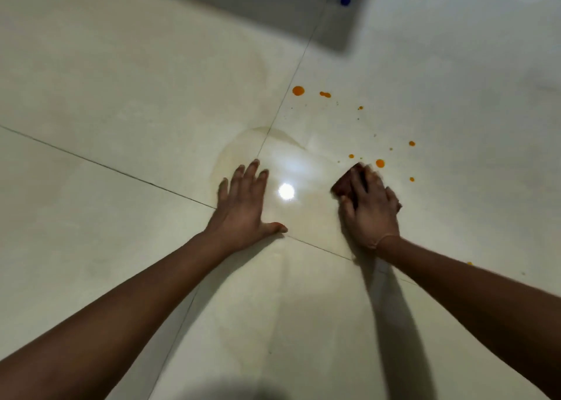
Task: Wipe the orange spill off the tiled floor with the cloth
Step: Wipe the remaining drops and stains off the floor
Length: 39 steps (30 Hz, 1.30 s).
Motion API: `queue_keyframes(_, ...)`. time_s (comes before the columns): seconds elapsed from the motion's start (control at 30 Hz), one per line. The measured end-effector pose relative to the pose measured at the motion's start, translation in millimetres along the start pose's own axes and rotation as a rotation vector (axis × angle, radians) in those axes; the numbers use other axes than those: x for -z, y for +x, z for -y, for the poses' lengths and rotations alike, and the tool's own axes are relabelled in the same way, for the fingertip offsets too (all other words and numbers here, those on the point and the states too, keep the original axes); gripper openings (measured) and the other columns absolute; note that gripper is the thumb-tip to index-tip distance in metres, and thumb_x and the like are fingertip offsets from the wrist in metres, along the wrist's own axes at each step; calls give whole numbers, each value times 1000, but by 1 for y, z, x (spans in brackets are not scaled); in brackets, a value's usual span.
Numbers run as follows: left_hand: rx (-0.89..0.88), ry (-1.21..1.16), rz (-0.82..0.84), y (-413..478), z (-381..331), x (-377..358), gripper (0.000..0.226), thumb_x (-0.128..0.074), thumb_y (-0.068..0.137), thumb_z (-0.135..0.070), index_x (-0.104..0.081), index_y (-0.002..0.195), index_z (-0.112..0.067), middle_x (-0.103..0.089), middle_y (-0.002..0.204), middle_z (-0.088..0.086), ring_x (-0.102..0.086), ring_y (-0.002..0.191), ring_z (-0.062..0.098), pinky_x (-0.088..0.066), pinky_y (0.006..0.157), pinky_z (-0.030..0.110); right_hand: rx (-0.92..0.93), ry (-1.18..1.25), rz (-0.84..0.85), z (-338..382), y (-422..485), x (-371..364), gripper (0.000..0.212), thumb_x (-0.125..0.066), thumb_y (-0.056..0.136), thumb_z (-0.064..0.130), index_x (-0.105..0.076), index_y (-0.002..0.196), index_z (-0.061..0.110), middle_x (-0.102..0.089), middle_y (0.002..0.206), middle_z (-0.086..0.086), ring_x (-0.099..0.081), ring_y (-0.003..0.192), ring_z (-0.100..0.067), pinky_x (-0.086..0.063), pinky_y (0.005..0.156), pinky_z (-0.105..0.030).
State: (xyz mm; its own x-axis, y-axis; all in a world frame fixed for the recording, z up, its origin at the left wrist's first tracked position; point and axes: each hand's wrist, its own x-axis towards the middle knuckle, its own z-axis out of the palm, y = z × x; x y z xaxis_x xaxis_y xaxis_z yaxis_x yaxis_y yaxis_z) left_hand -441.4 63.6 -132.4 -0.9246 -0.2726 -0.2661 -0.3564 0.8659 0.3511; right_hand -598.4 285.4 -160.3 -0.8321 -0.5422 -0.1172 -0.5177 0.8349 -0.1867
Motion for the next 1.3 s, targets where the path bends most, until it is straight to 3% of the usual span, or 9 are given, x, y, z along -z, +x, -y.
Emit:
queue_keyframes(0.13, 23, -43, 271, 43, -59, 2, 141, -77, 55, -71, 8, 153, -13, 20, 161, 3, 14, 148, 30, -6, 117, 60, 772, -172, 277, -50, -40, 12, 62, -37, 96, 49, -28, 153, 26, -20, 161, -6, -23, 146, -25, -20, 111, -44)
queue_keyframes(0.17, 41, 16, 350, 48, -65, -2, 149, -79, 50, -71, 12, 152, -11, 25, 159, 6, 19, 147, 33, -4, 116, 62, 770, -196, 266, -68, -28, 17, 63, -36, 96, 51, -26, 154, 27, -21, 161, -6, -25, 146, -26, -22, 111, -44)
queue_keyframes(0.3, 105, 261, 511, 56, -84, -18, 170, -88, 37, -66, 30, 144, -4, 45, 146, 18, 34, 137, 45, -1, 109, 70, 116, -112, 112, -104, 19, 28, 71, -21, 90, 56, -20, 155, 26, -16, 162, -8, -20, 148, -28, -23, 113, -47)
queue_keyframes(0.47, 217, 400, 580, 62, -99, -23, 172, -88, 38, -65, 38, 137, 0, 52, 138, 25, 34, 133, 52, -8, 109, 70, 785, -300, 374, -137, -5, 51, 62, -25, 98, 53, -20, 155, 28, -17, 162, -5, -27, 145, -23, -33, 108, -40)
queue_keyframes(0.67, 248, 390, 583, 62, -110, -18, 173, -90, 38, -61, 37, 136, 3, 51, 138, 27, 30, 135, 54, -10, 110, 69, 8, -9, 103, -122, -16, 26, 67, -31, 91, 48, -26, 153, 24, -20, 161, -8, -22, 147, -29, -26, 113, -49)
queue_keyframes(0.83, 177, 403, 546, 53, -111, -3, 166, -90, 42, -57, 28, 144, -2, 40, 148, 24, 22, 141, 49, -9, 113, 66, 327, -15, 179, -124, -89, 14, 69, -43, 92, 49, -22, 154, 27, -19, 162, -5, -22, 147, -25, -20, 115, -45)
queue_keyframes(1.0, -339, 506, 538, 50, -165, -17, 139, -86, 65, -32, 25, 148, -21, 33, 155, 14, 20, 144, 43, -13, 113, 65, -219, 17, 19, -135, -13, 26, 68, -31, 91, 47, -24, 154, 22, -21, 161, -8, -21, 147, -28, -24, 114, -48)
queue_keyframes(1.17, -228, 465, 588, 65, -204, -48, 158, -88, 46, -58, 29, 146, -24, 43, 148, 16, 30, 138, 49, -8, 108, 73, 17, 34, 122, -166, -102, 30, 71, -38, 94, 48, -7, 156, 31, -6, 164, 0, -3, 151, -18, -14, 121, -44)
queue_keyframes(1.3, -191, 539, 583, 64, -219, -48, 158, -89, 47, -55, 27, 147, -18, 37, 149, 23, 26, 136, 56, -14, 107, 73, -235, -8, 52, -211, -76, 32, 69, -37, 92, 47, -18, 155, 25, -15, 163, -6, -15, 149, -25, -21, 118, -48)
